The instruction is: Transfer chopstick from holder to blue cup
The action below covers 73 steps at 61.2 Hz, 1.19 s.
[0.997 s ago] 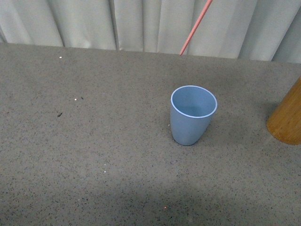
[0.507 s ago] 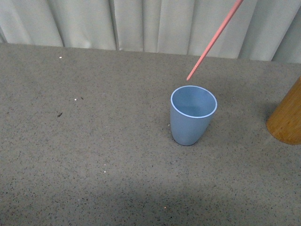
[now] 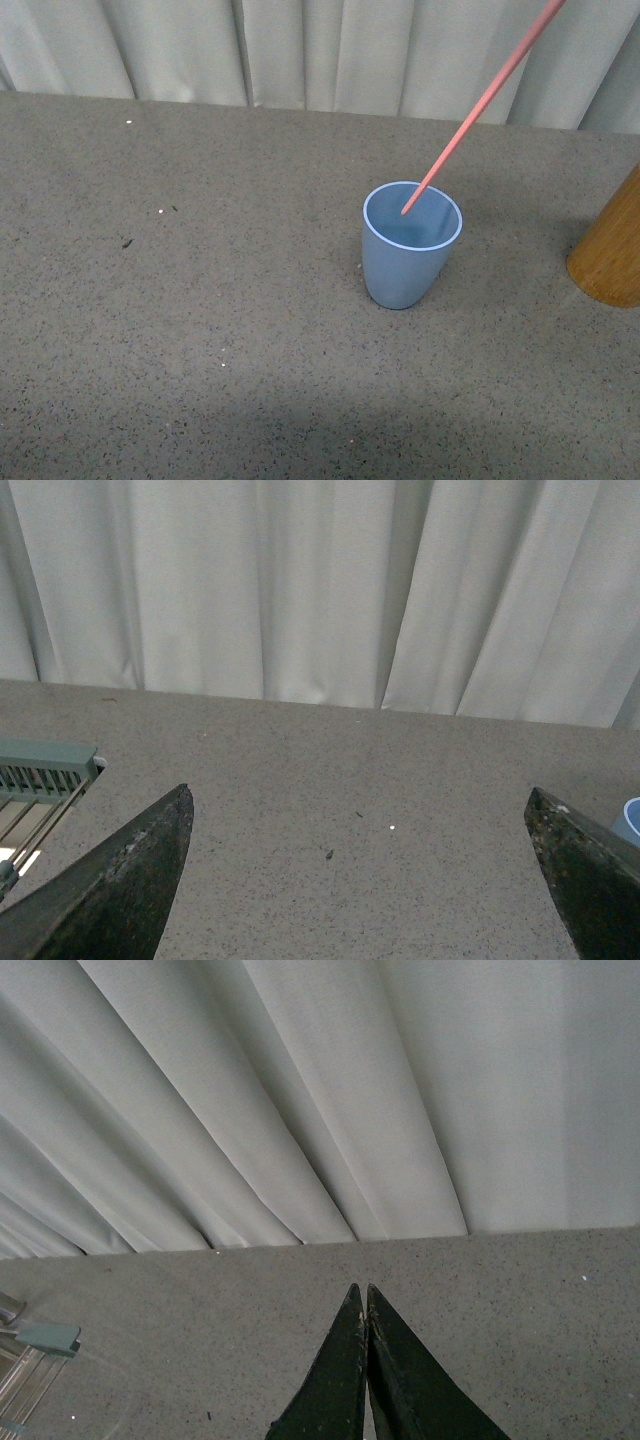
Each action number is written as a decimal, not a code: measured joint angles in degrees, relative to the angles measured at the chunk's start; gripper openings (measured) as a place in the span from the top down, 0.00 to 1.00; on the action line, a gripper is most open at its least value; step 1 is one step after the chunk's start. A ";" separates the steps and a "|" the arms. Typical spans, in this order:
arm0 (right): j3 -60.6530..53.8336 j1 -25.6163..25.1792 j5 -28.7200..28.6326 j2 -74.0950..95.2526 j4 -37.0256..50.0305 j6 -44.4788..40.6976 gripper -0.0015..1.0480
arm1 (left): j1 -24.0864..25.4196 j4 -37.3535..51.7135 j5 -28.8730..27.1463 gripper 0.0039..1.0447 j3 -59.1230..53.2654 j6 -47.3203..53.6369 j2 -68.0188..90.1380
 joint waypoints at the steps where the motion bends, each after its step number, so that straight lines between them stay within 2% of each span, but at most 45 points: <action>1: 0.00 -0.02 0.00 0.17 0.11 0.00 0.99 | 0.00 0.00 -0.02 0.06 0.00 0.00 0.00; 23: -0.04 0.22 1.14 1.97 0.98 -0.79 0.99 | 0.00 0.00 -0.02 0.06 0.00 0.00 0.00; 35: 0.15 1.01 1.79 2.05 0.57 -1.88 0.67 | 0.00 0.00 0.00 0.06 0.00 0.00 0.00; 48: -1.33 -0.13 5.73 0.09 -0.81 -4.07 0.32 | 0.00 0.00 0.00 0.06 0.00 0.00 0.00; 50: -3.06 -0.31 9.18 -0.85 2.08 -6.56 0.34 | 0.00 0.00 -0.02 0.06 0.00 0.00 0.00; 53: -7.45 -1.25 15.21 -3.34 8.66 -11.37 0.42 | 0.00 0.00 0.00 0.06 0.00 0.00 0.00; 56: -11.67 -2.62 16.09 -7.04 11.39 -15.87 0.49 | 0.00 0.00 0.00 0.06 0.00 0.02 0.00; 61: -20.76 -6.54 13.38 -18.05 9.35 -20.59 0.62 | 0.00 0.00 -0.04 0.06 0.00 0.02 0.00; 66: -31.47 -12.22 8.09 -34.73 0.26 -22.88 0.78 | 0.00 0.00 -0.02 0.06 0.00 0.02 0.00; 70: -40.17 -13.79 7.93 -56.43 -17.18 -23.65 0.93 | 0.00 0.00 0.00 0.06 0.00 0.02 0.00; 71: -42.47 -13.79 7.45 -64.57 -23.76 -23.85 0.98 | 0.00 0.00 0.04 0.06 0.00 0.02 0.00; 73: -44.37 -13.77 7.23 -72.00 -29.18 -24.17 0.99 | 0.00 0.00 0.02 0.06 0.00 0.02 0.00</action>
